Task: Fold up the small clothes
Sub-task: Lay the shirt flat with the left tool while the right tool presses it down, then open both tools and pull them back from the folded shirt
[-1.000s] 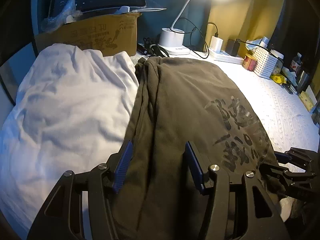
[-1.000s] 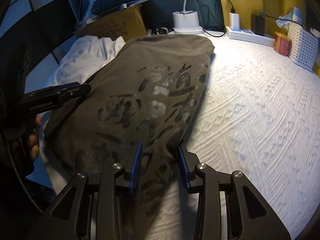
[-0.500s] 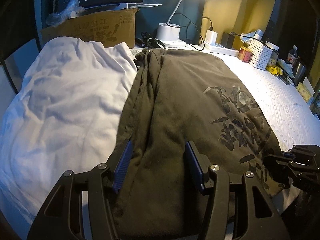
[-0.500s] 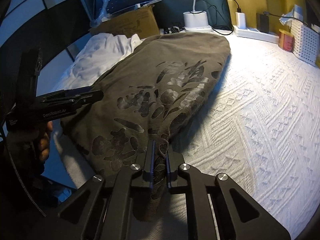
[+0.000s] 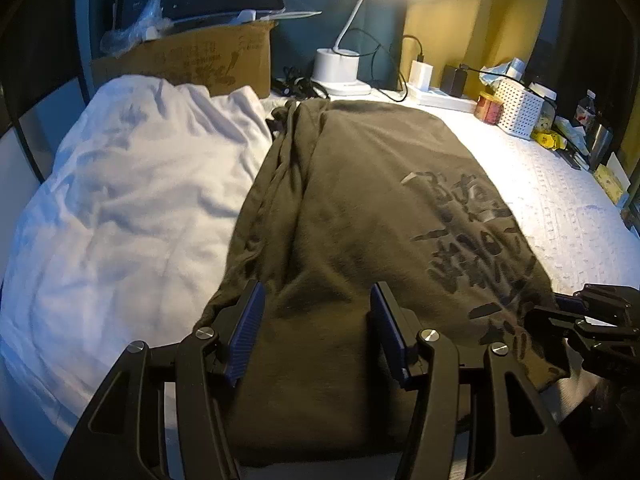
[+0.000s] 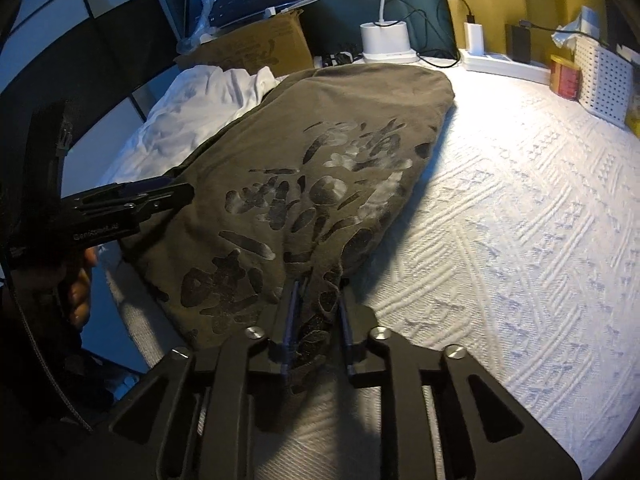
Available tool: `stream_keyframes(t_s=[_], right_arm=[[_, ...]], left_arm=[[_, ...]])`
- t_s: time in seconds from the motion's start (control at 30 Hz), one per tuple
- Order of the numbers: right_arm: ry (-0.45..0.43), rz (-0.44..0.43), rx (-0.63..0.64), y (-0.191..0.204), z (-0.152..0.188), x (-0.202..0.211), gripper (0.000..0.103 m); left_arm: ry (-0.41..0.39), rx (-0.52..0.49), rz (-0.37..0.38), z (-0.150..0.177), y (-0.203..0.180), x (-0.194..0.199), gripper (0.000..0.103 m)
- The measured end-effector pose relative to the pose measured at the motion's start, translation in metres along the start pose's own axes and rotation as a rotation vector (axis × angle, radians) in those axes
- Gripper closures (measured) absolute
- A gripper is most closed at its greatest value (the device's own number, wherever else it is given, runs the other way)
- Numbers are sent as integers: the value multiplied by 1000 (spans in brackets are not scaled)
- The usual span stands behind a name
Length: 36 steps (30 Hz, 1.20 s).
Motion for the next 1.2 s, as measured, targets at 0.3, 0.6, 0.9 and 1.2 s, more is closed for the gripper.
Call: stream_keyframes(t_s=[0.3,0.6,0.9,1.2], right_arm=[[-57,34,-43,-28,4,22,47],[-107,77,-113,-67,13,44,47],[-163,142,-193,-110,30,73,46],[-236,206,-248,-146,40,110,34]], left_arm=[[-62,-35,8,-10,-26,16,26],[-72,-86,32,-17,-63,17,26],[-118,-150,76,-30,-109,25,15],[-182,-246,93,-46,-160,39,9]])
Point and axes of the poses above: each gripper's, at about its wrist camera, not at the fingertips, and x roughly against the way its jaws point, y to its left, z to its underside, the point moved 10 cm from there along -x, roughly the way its jaws point, and after that the axes turned 13 degrees about y, right-handed, at the moved point
